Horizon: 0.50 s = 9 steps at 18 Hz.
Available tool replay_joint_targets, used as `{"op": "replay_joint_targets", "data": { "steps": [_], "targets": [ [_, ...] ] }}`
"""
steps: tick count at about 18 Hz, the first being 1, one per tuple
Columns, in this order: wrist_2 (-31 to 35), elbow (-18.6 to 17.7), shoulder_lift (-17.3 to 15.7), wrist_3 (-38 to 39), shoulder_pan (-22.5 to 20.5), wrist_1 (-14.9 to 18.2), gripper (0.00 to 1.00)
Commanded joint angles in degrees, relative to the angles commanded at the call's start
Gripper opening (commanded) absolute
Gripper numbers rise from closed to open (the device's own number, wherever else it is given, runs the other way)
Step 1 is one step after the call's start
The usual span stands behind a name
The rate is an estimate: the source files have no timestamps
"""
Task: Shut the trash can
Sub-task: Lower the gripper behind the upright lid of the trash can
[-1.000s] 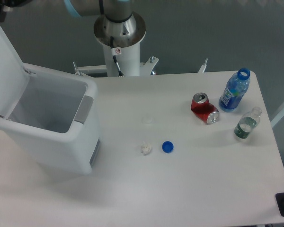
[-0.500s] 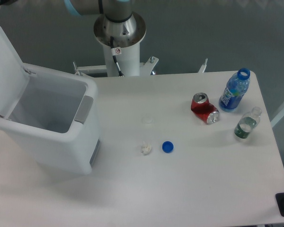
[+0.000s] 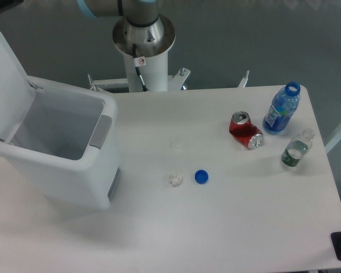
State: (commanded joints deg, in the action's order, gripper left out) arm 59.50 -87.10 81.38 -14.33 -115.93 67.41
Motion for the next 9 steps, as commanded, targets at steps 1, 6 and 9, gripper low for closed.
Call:
{"op": "replay_joint_targets", "data": {
  "steps": [1,6,9],
  "targets": [
    [0.2,0.1,0.4,0.1,0.4,-0.1,0.02],
    [1.6,0.2,1.0,-0.1,1.2,-0.1,0.02],
    [3.0,0.2,1.0,-0.3,1.2,-0.1,0.02]
  ]
}}
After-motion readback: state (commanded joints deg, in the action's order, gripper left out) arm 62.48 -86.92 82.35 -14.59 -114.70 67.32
